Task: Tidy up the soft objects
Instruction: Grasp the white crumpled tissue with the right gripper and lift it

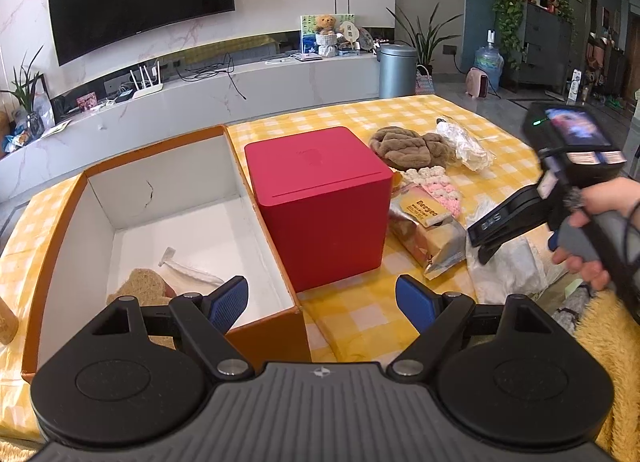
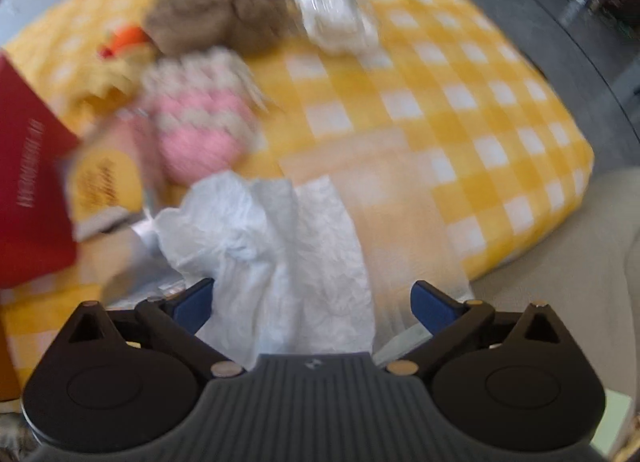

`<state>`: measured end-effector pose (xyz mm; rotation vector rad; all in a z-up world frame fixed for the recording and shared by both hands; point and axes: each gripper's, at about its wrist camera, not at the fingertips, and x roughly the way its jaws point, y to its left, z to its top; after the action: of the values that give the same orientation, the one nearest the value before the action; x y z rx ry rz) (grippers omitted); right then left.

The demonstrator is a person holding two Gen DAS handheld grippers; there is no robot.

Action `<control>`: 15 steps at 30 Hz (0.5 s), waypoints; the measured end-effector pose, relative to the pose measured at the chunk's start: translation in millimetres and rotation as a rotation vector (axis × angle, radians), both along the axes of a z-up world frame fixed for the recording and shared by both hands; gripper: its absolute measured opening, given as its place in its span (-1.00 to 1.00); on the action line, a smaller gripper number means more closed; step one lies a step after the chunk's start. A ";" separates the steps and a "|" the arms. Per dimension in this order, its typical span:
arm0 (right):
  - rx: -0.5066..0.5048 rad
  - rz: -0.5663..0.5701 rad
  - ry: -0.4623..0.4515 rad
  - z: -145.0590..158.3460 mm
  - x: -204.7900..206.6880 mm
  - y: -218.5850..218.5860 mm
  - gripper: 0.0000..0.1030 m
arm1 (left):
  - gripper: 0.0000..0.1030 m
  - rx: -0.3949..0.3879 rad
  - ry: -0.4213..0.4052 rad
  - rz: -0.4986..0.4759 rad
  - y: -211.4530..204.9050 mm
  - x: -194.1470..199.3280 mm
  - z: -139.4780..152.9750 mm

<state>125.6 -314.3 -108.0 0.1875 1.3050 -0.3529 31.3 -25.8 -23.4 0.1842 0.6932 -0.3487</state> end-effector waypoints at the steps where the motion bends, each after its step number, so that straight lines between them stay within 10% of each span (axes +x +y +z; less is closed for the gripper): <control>1: 0.010 0.005 0.012 -3.3 1.4 -0.5 0.95 | 0.90 0.000 -0.001 -0.004 -0.1 -0.6 0.1; 7: 0.043 0.036 0.010 -8.7 4.0 0.4 0.89 | 0.90 0.005 -0.002 -0.009 -1.0 -0.8 -0.1; 15: 0.098 0.084 -0.051 0.0 -5.9 9.5 0.08 | 0.90 0.026 -0.016 -0.019 -5.8 -5.7 0.5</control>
<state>119.7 -304.9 -108.0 0.2220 1.2770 -0.2113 25.6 -31.6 -22.9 0.2178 0.6805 -0.3565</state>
